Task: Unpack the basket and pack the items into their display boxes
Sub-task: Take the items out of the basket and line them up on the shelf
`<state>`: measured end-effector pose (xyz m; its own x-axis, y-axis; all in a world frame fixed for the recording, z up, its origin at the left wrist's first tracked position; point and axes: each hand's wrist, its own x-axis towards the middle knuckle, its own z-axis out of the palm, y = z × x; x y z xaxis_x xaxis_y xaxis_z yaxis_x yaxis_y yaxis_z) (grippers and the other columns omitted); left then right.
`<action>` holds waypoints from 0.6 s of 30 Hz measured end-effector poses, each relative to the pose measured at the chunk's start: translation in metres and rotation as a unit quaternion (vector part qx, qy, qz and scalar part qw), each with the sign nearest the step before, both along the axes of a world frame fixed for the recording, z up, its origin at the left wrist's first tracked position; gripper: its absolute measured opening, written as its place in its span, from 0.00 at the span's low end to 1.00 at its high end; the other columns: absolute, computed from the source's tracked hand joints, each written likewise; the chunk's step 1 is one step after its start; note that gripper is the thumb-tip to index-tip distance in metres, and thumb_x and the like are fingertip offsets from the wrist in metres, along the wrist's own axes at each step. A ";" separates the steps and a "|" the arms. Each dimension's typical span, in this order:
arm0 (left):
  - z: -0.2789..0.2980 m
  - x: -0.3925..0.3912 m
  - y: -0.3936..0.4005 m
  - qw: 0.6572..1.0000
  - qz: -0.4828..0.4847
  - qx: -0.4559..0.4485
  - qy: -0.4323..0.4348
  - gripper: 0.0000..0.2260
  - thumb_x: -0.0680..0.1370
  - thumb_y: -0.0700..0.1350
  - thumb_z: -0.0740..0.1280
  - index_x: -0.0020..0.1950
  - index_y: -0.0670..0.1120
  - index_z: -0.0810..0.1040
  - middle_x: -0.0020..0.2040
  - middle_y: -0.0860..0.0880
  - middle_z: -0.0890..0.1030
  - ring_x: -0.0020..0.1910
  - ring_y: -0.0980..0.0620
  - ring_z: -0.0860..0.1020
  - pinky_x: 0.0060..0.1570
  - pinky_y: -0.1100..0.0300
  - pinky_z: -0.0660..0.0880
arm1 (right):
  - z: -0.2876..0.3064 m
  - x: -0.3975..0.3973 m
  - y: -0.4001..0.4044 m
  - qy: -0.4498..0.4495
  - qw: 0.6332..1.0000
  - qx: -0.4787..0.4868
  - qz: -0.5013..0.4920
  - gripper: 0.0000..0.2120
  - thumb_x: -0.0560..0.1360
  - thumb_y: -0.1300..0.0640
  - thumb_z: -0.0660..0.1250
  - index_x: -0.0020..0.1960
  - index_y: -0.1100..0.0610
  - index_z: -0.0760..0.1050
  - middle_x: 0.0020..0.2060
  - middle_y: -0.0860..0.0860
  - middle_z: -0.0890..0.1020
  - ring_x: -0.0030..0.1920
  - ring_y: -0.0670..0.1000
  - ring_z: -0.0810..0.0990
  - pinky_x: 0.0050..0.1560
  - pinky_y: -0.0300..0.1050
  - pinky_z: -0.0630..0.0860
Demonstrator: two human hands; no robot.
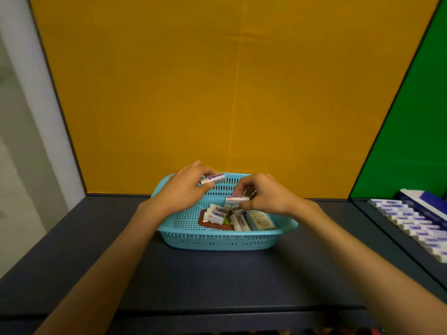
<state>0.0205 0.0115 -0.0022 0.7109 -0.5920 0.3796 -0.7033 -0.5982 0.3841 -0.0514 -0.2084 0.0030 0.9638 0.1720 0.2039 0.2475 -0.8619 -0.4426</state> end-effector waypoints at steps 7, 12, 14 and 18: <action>0.016 -0.038 -0.077 0.996 -0.081 -0.048 -0.010 0.10 0.79 0.50 0.69 0.59 0.58 0.79 0.53 0.59 0.78 0.49 0.59 0.75 0.48 0.55 0.72 | 0.017 -0.074 -0.073 -0.025 0.997 0.054 -0.053 0.14 0.69 0.56 0.80 0.53 0.52 0.83 0.49 0.46 0.84 0.47 0.46 0.82 0.49 0.45 0.80; 0.019 -0.082 -0.142 0.990 -0.128 -0.053 0.003 0.12 0.76 0.48 0.73 0.59 0.55 0.81 0.51 0.60 0.81 0.47 0.60 0.77 0.46 0.58 0.74 | 0.008 -0.139 -0.132 -0.066 0.991 0.073 -0.092 0.10 0.73 0.52 0.76 0.53 0.52 0.84 0.47 0.47 0.83 0.46 0.48 0.81 0.49 0.50 0.79; 0.016 -0.104 -0.168 0.988 -0.147 -0.048 0.012 0.13 0.75 0.48 0.74 0.59 0.55 0.81 0.51 0.60 0.81 0.47 0.60 0.77 0.44 0.63 0.73 | 0.003 -0.168 -0.157 -0.061 0.988 0.095 -0.103 0.08 0.74 0.54 0.75 0.52 0.53 0.84 0.45 0.47 0.84 0.45 0.45 0.81 0.48 0.47 0.79; 0.008 -0.153 -0.224 0.985 -0.169 -0.039 0.028 0.13 0.75 0.48 0.75 0.59 0.55 0.80 0.50 0.61 0.81 0.46 0.61 0.78 0.43 0.64 0.74 | -0.009 -0.229 -0.213 -0.035 0.985 0.123 -0.118 0.07 0.71 0.61 0.76 0.48 0.52 0.84 0.42 0.46 0.85 0.43 0.45 0.83 0.43 0.42 0.78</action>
